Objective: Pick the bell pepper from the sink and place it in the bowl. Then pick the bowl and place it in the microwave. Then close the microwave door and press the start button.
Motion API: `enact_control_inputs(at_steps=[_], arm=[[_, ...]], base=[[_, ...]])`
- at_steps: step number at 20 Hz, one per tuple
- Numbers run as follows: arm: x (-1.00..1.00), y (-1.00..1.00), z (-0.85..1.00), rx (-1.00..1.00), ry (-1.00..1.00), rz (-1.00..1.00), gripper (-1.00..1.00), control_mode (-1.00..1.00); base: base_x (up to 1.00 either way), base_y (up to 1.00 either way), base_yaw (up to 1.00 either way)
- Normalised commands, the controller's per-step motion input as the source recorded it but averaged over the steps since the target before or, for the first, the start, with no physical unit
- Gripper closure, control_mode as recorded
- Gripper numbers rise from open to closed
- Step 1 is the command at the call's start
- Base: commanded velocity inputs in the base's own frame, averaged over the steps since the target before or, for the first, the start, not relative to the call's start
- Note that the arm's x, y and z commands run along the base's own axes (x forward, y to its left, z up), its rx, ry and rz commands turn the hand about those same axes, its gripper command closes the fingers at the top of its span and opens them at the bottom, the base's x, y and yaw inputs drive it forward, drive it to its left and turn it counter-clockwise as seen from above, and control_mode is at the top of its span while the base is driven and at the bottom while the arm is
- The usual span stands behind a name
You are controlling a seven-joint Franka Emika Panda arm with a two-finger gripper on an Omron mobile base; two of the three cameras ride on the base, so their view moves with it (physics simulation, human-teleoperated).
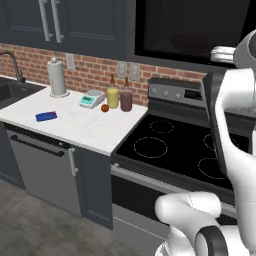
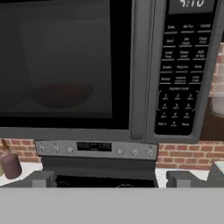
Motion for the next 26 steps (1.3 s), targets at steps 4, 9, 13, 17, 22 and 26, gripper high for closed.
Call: enact_control_inputs(at_steps=[4,9,13,17,22,26], arm=[[-0.98,0.08,-0.16,-0.13,-0.17,0.05,1.0,-1.0],[-0.8,0.0,-0.14,-0.06,-0.1,0.07,1.0,-1.0],[-0.39,-0.17,-0.16,0.0,-0.1,0.07,1.0,-1.0],[-0.03,-0.18,-0.22,0.0,-0.12,0.02,1.0,-1.0],[0.07,-0.32,-0.22,0.0,-0.02,0.01,1.0,-1.0],[0.04,-0.39,-0.19,0.0,0.0,0.01,1.0,-1.0]], base=[[0.0,0.0,0.0],[0.0,0.0,0.0],[0.0,0.0,0.0],[0.0,0.0,0.0],[0.0,0.0,0.0],[0.0,0.0,0.0]])
